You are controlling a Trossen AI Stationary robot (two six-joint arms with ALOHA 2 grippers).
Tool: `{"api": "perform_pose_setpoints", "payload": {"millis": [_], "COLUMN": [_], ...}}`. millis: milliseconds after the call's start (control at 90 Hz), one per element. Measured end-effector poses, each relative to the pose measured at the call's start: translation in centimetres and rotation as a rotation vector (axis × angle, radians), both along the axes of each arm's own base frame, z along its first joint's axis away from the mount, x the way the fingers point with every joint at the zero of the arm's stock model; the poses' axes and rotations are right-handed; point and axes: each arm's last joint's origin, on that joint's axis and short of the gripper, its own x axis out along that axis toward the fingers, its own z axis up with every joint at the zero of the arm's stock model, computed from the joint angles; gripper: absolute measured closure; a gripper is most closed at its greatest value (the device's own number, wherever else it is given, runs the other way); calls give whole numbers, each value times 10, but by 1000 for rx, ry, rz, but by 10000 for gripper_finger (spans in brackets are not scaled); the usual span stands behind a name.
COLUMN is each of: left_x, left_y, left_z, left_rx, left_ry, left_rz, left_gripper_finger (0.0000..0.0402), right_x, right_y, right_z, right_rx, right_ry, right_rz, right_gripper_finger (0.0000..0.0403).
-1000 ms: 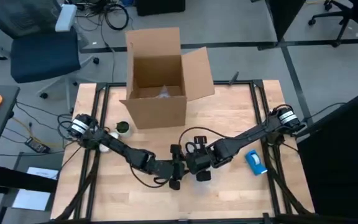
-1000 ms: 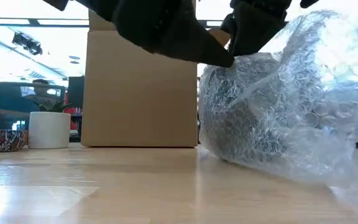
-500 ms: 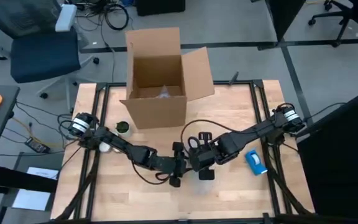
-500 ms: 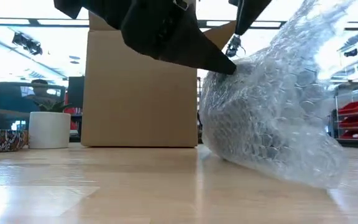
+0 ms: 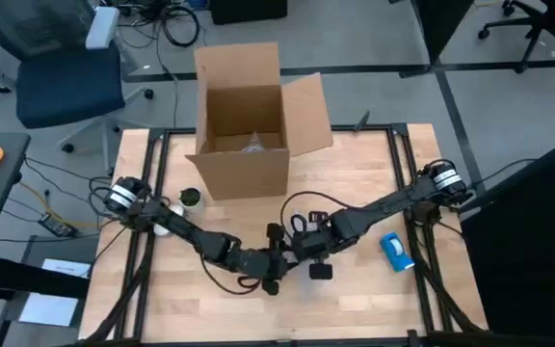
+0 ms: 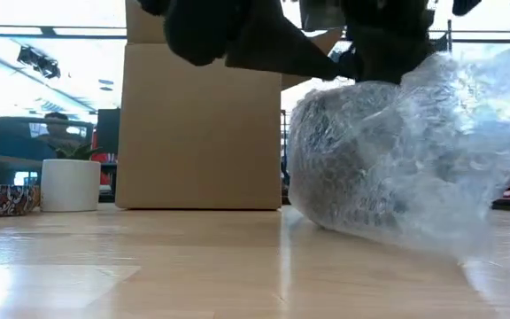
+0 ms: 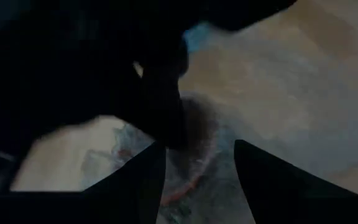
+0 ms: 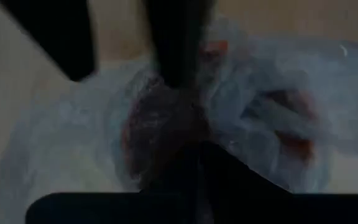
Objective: Wrap mug
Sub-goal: Wrap the black mug with bubble wrap
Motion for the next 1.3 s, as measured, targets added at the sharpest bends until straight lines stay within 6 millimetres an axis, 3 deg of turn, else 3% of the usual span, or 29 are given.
{"api": "perform_pose_setpoints", "payload": {"millis": [133, 311, 478, 811, 1000, 1167, 1300], "left_x": [-2, 1, 3, 7, 7, 7, 7], "left_y": [-2, 8, 16, 27, 28, 29, 29], "left_z": [-1, -4, -6, -7, -7, -7, -7], "left_rx": [25, -12, -32, -87, -79, -64, -63], "left_ry": [15, 33, 60, 82, 85, 88, 89], "left_rz": [4, 50, 60, 44, 40, 33, 33], "left_gripper_finger": [229, 229, 229, 229, 229, 229, 229], "right_x": [2, 9, 15, 16, 2, -17, -21], "right_y": [-12, -20, -19, -11, 11, 42, 65], "right_z": [-15, -21, -10, 31, 51, 50, 46], "right_rx": [29, 74, 69, 56, 59, 152, 224], "right_ry": [-12, -63, -95, -78, -18, 82, 44], "right_rz": [-3, 24, 59, 46, 17, -27, -61], "right_gripper_finger": [402, 403, 403, 403, 403, 403, 403]}}
